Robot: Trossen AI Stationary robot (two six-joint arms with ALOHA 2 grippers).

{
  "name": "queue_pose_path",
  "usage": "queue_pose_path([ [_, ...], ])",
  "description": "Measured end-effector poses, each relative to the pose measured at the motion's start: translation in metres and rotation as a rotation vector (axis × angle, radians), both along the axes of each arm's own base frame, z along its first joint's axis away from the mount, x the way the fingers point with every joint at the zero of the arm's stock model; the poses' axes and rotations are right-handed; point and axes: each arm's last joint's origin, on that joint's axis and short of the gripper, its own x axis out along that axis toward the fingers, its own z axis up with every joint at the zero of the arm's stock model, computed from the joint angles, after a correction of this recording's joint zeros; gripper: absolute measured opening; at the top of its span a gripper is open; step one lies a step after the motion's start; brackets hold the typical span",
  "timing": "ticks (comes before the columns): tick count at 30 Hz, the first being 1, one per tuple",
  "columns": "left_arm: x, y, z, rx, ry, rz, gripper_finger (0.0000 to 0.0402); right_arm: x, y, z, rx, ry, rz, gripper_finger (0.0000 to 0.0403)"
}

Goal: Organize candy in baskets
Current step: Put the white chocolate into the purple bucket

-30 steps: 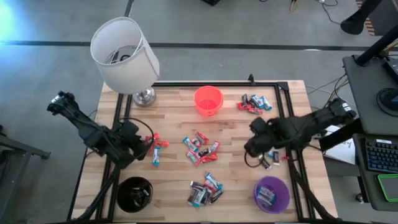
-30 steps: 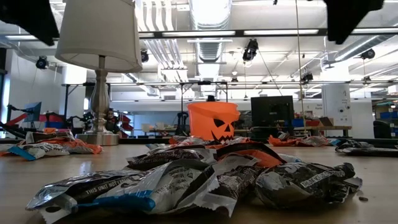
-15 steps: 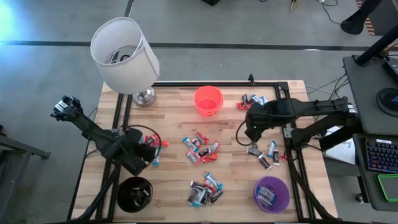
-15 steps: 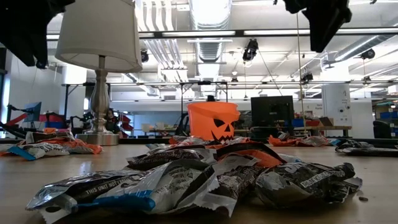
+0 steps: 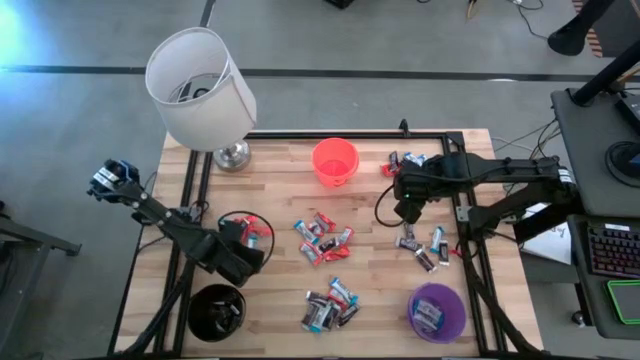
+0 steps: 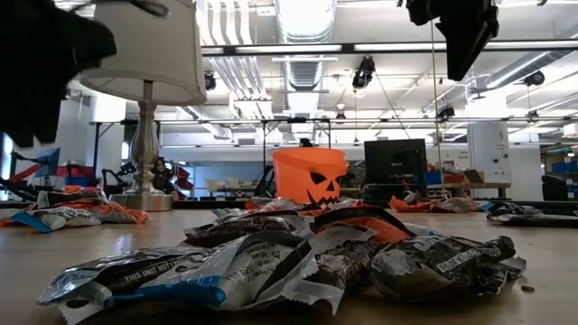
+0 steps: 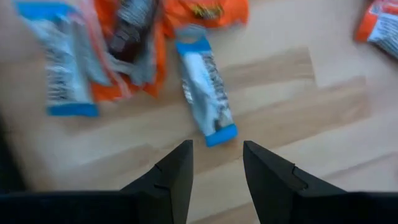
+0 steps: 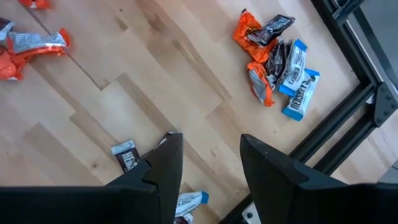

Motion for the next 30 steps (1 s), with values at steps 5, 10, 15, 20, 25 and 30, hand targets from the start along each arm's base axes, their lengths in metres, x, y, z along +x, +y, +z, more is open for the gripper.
queue_pose_path([
  [5, -0.003, 0.007, -0.019, -0.007, 0.001, 0.020, 0.0123, 0.000, 0.000, 0.000, 0.002, 0.000, 0.005, 0.0151],
  [10, -0.002, 0.011, -0.031, -0.069, -0.026, -0.026, 0.0123, 0.000, 0.000, 0.000, 0.007, 0.001, 0.012, 0.0152],
  [15, -0.001, 0.021, -0.045, -0.080, -0.047, -0.019, 0.0123, 0.000, 0.000, 0.000, 0.006, 0.002, 0.014, 0.0148],
  [20, -0.001, 0.029, -0.055, -0.102, -0.026, -0.030, 0.0123, 0.000, 0.000, 0.000, 0.006, 0.002, 0.014, 0.0150],
  [25, 0.001, 0.034, -0.065, -0.130, -0.064, -0.040, 0.0123, 0.000, 0.000, 0.000, 0.007, 0.002, 0.014, 0.0146],
  [30, -0.002, 0.035, -0.070, -0.134, -0.053, -0.040, 0.0112, 0.000, 0.000, 0.000, 0.007, 0.003, 0.014, 0.0148],
])
